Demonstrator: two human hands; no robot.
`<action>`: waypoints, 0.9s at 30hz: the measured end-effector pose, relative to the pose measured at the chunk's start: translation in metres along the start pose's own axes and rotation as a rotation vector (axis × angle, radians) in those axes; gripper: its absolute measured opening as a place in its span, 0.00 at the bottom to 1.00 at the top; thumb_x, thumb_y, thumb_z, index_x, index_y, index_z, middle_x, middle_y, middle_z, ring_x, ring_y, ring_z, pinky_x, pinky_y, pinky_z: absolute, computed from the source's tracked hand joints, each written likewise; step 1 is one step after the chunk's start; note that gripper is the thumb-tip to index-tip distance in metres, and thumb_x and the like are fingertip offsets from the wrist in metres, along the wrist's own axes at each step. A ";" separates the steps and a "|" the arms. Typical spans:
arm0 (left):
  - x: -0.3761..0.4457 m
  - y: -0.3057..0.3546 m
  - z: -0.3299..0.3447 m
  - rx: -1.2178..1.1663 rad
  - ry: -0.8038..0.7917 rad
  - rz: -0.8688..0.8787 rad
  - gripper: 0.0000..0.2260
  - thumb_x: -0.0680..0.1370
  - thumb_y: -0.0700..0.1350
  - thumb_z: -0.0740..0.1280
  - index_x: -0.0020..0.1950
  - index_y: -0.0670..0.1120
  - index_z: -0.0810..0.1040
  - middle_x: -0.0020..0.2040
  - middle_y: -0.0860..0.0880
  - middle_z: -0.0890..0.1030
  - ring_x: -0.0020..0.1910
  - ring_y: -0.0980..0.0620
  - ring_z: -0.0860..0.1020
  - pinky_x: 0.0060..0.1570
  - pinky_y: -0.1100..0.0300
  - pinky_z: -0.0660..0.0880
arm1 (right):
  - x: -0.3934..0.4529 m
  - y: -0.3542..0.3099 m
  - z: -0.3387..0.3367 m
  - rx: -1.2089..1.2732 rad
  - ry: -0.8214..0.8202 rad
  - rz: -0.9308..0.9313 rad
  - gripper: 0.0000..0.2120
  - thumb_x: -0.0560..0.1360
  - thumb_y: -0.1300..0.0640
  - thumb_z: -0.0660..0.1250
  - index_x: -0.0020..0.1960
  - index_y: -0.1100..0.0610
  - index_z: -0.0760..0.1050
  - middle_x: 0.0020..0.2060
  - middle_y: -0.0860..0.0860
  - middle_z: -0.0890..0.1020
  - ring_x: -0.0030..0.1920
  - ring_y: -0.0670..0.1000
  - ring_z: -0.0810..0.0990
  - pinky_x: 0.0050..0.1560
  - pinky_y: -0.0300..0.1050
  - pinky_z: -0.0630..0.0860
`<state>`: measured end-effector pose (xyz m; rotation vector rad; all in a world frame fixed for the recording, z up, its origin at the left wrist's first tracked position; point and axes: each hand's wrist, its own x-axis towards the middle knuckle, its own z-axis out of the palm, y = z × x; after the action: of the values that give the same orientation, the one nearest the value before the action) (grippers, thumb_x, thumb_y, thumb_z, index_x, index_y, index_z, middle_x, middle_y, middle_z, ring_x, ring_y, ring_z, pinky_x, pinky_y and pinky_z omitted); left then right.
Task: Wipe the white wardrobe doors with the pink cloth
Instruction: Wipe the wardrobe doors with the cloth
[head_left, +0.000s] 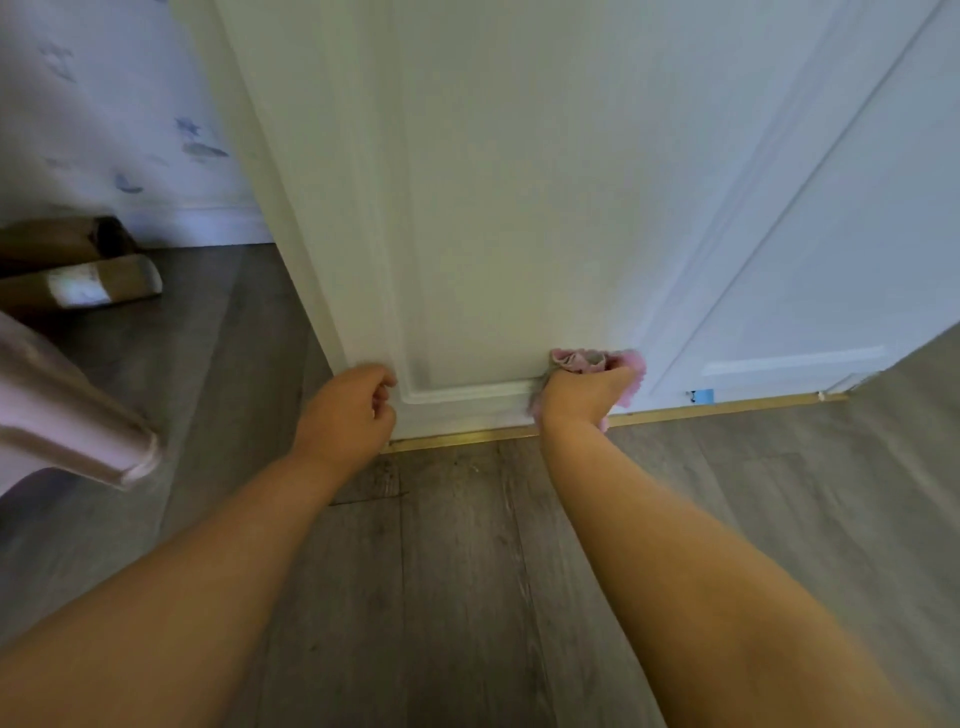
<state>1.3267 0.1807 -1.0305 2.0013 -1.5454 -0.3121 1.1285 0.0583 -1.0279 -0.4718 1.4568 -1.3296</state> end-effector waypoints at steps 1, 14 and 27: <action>0.002 0.002 -0.001 -0.006 0.012 0.012 0.13 0.72 0.34 0.68 0.55 0.42 0.81 0.46 0.47 0.81 0.45 0.48 0.78 0.49 0.50 0.77 | 0.002 -0.005 -0.001 -0.023 0.019 -0.105 0.14 0.75 0.64 0.63 0.41 0.45 0.65 0.36 0.52 0.76 0.36 0.55 0.78 0.39 0.48 0.79; 0.023 0.041 -0.020 -0.035 0.223 0.179 0.09 0.76 0.34 0.66 0.52 0.42 0.82 0.47 0.48 0.82 0.46 0.49 0.79 0.49 0.55 0.76 | -0.015 -0.098 0.015 -0.053 -0.080 -1.007 0.16 0.71 0.74 0.54 0.53 0.59 0.69 0.34 0.55 0.67 0.32 0.51 0.73 0.28 0.53 0.78; 0.029 0.047 -0.047 0.053 0.269 0.352 0.08 0.75 0.34 0.66 0.49 0.42 0.82 0.45 0.47 0.83 0.43 0.49 0.80 0.45 0.59 0.74 | 0.015 -0.174 0.006 -0.356 0.440 -1.430 0.27 0.65 0.55 0.68 0.65 0.54 0.79 0.65 0.55 0.79 0.67 0.60 0.75 0.64 0.57 0.68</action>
<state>1.3217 0.1608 -0.9611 1.6843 -1.7007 0.1343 1.0675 -0.0096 -0.8794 -1.7557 1.7384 -2.3484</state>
